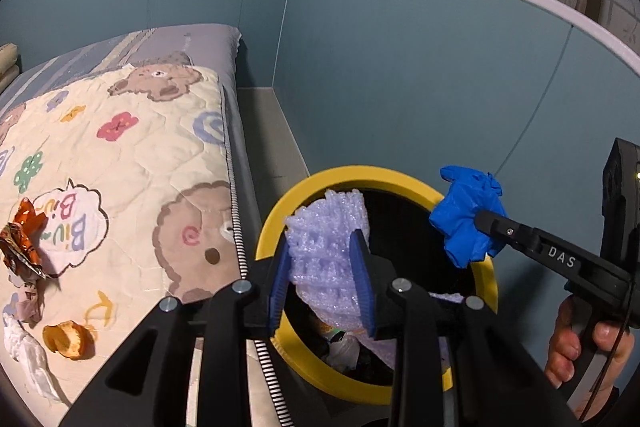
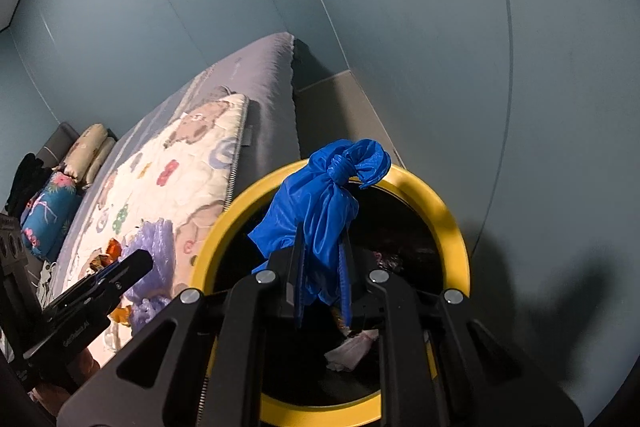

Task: Collect trash
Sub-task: 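Carry the foam net and blue glove to the yellow bin and release both, then move both tools back over the white tissues and orange peel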

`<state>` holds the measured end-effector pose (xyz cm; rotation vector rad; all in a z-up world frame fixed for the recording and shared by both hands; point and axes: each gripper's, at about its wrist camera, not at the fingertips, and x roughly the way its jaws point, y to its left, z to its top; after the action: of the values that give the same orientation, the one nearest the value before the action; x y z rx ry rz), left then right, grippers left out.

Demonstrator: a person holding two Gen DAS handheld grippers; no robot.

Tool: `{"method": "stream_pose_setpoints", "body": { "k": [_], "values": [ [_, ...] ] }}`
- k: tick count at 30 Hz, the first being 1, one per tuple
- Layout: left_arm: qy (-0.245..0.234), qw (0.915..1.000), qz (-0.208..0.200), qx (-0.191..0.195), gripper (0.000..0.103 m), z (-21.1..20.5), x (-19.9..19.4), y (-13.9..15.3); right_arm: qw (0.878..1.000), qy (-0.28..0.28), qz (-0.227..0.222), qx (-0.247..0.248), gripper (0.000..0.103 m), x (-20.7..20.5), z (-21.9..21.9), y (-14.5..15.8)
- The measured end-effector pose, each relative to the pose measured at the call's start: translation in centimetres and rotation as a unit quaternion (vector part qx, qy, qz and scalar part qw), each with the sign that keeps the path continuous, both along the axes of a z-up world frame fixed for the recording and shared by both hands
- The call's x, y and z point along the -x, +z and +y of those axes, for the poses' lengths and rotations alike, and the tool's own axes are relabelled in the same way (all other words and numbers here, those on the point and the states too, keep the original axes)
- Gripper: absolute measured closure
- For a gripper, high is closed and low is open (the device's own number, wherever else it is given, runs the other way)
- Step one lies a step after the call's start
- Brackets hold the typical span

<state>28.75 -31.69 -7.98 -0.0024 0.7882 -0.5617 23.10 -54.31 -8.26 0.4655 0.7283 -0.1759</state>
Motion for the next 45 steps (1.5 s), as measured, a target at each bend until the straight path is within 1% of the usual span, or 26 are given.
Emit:
{"method": "stream_pose_setpoints", "body": {
  "k": [2,4,7,10,12,13,15,16,17,18,20,21,22,24,26,29,33,37,41,45],
  "values": [
    [0.000,1.0000,0.004,-0.002,0.073,-0.2,-0.2,-0.3,1.000,-0.002,0.004,-0.004,0.089,-0.1,-0.3,-0.5],
    [0.003,1.0000,0.009,0.000,0.072,-0.4,-0.3,-0.4,1.000,-0.005,0.004,-0.007,0.086,-0.1,-0.3,-0.7],
    [0.000,0.9999,0.011,0.010,0.066,-0.6,-0.2,-0.2,1.000,-0.012,0.002,-0.005,0.085,-0.1,-0.4,-0.6],
    [0.000,0.9998,0.008,0.016,0.058,-0.5,0.0,0.3,1.000,-0.015,0.000,-0.002,0.079,0.1,-0.3,-0.1],
    [0.006,0.9997,0.008,0.022,0.050,-0.1,0.0,0.5,1.000,-0.022,-0.001,0.001,0.073,0.3,-0.2,0.3],
    [0.009,0.9996,0.008,0.025,0.049,0.1,0.0,0.6,1.000,-0.023,-0.002,0.001,0.072,0.4,-0.3,0.5],
    [0.016,0.9993,0.009,0.031,0.042,0.7,0.0,0.9,1.000,-0.031,-0.005,0.001,0.067,0.6,-0.4,0.8],
    [0.019,0.9992,0.008,0.034,0.039,1.0,0.0,1.0,0.999,-0.035,-0.005,0.001,0.060,0.7,-0.5,0.9],
    [0.024,0.9990,0.007,0.036,0.032,1.4,0.1,1.1,0.999,-0.038,-0.005,0.000,0.053,0.8,-0.7,1.0],
    [0.029,0.9989,0.004,0.036,0.024,1.7,0.1,1.2,0.999,-0.042,-0.005,-0.005,0.049,0.9,-0.6,0.9],
    [0.042,0.9982,-0.003,0.042,0.013,2.5,0.1,1.3,0.999,-0.044,-0.003,-0.008,0.039,1.1,-0.6,0.9],
    [0.047,0.9980,-0.004,0.043,0.012,2.8,0.1,1.4,0.999,-0.047,-0.002,-0.007,0.035,1.1,-0.4,1.0],
    [0.054,0.9976,-0.005,0.042,0.011,3.2,0.1,1.4,0.999,-0.048,-0.002,-0.008,0.028,1.2,-0.4,1.0],
    [0.058,0.9975,-0.005,0.041,0.009,3.8,0.1,1.4,0.999,-0.045,-0.004,-0.016,0.020,1.4,-0.1,1.0],
    [0.065,0.9972,-0.010,0.035,0.008,4.5,0.2,1.3,0.999,-0.038,-0.006,-0.019,0.016,1.7,0.2,1.1],
    [0.075,0.9966,-0.018,0.028,0.008,5.8,0.5,1.5,0.999,-0.026,-0.017,-0.009,0.010,1.8,1.4,1.7],
    [0.096,0.9949,-0.021,0.023,0.008,8.3,0.5,1.7,0.999,0.013,-0.045,-0.002,0.008,1.8,4.0,2.7],
    [0.120,0.9922,-0.030,0.014,0.008,11.3,0.7,1.9,0.996,0.061,-0.068,0.023,0.008,1.7,7.6,4.0],
    [0.155,0.9875,-0.027,0.010,0.008,15.2,0.8,1.8,0.991,0.108,-0.075,0.033,0.008,0.9,11.2,4.7],
    [0.186,0.9823,-0.019,0.004,0.008,19.4,0.9,1.0,0.986,0.149,-0.068,0.021,0.008,-0.1,14.5,4.9]
  ]
}}
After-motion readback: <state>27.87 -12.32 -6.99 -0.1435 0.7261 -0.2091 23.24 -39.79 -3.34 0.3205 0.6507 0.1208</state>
